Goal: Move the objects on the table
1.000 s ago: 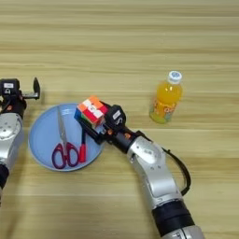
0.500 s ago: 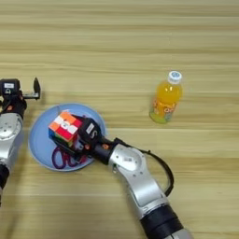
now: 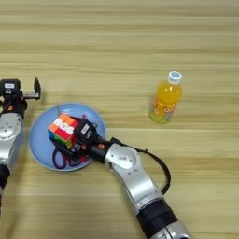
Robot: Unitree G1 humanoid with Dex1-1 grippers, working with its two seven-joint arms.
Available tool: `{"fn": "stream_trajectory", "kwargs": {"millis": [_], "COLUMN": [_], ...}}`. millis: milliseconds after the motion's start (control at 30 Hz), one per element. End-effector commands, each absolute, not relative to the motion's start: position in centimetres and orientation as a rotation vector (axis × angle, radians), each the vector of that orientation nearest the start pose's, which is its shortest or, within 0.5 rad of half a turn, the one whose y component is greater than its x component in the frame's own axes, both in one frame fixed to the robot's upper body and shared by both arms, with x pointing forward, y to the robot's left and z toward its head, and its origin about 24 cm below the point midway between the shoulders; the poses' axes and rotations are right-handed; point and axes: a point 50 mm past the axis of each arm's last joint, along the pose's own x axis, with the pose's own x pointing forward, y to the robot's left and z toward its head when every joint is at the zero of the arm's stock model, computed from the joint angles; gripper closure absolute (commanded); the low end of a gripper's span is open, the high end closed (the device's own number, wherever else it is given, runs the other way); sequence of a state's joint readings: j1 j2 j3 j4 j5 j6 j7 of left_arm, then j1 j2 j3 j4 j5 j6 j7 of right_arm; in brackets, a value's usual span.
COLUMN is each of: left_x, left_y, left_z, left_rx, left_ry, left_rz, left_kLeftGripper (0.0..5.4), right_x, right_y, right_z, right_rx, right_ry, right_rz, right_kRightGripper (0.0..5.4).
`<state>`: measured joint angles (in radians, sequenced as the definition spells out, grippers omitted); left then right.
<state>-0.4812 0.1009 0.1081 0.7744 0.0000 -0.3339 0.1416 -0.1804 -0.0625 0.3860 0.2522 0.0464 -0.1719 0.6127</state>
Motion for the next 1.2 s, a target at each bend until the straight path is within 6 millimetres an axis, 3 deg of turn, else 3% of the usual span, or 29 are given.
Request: {"fn": "stream_trajectory", "kwargs": {"millis": [33,400,933,1200], "left_x": [33.2,33.2,33.2,33.2], "left_y": [17.4,17.4,17.3,17.3], "left_z": [3.4,3.4,3.4,3.4], "left_rx": [0.084,0.084,0.084,0.084], "left_ry": [-0.029,-0.029,-0.030,-0.030], "left_rz": [0.154,0.154,0.154,0.154], "left_kLeftGripper": [0.00,0.00,0.00,0.00], "right_x": [24.7,25.4,26.0,26.7], "right_y": [-3.7,-4.6,-5.7,-7.3], "right_z": [3.8,6.4,7.6,10.2], "right_rx": [-0.088,-0.043,-0.028,-0.029], "right_ry": [-0.082,-0.213,-0.254,-0.359], "right_rz": [1.033,0.970,0.922,0.833], "right_kRightGripper": [1.11,0.02,0.02,0.02]}}
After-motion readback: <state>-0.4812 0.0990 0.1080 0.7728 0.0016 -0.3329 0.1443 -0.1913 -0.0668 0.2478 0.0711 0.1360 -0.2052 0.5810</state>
